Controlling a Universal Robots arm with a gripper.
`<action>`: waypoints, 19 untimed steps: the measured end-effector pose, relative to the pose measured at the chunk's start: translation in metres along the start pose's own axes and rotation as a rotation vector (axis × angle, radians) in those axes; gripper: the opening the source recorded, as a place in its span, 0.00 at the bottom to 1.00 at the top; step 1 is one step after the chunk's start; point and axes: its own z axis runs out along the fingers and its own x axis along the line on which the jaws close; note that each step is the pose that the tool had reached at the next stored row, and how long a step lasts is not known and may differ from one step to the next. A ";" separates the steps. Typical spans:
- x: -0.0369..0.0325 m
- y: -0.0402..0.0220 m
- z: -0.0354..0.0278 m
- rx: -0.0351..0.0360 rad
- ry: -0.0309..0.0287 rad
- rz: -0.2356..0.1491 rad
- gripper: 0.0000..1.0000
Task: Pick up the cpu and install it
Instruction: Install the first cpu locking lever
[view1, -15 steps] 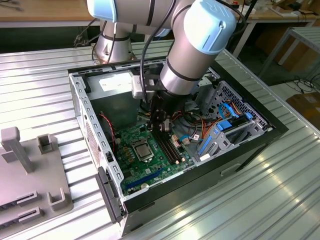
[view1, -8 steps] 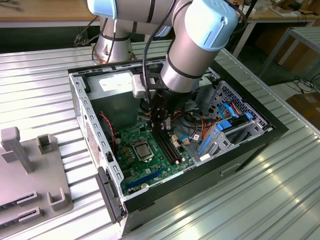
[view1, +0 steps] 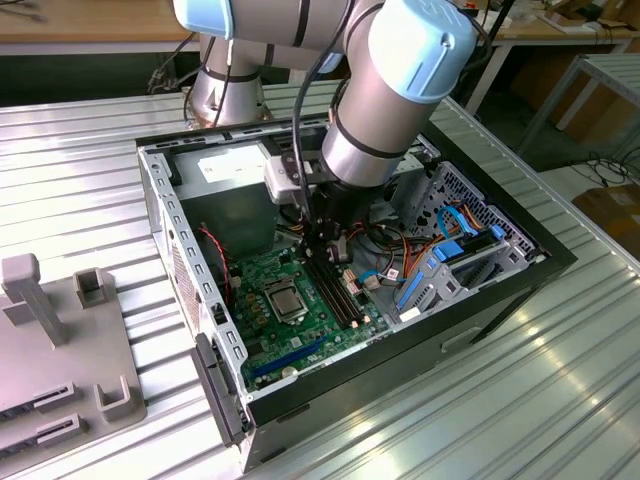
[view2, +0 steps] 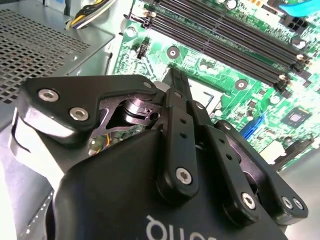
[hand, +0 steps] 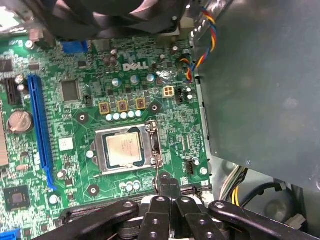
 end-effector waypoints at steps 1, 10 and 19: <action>0.0001 0.0001 0.0000 0.0021 0.0002 -0.008 0.11; 0.0017 0.0064 0.0004 0.0188 0.0010 -0.044 0.11; 0.0035 0.0130 0.0011 0.0450 -0.0042 -0.059 0.11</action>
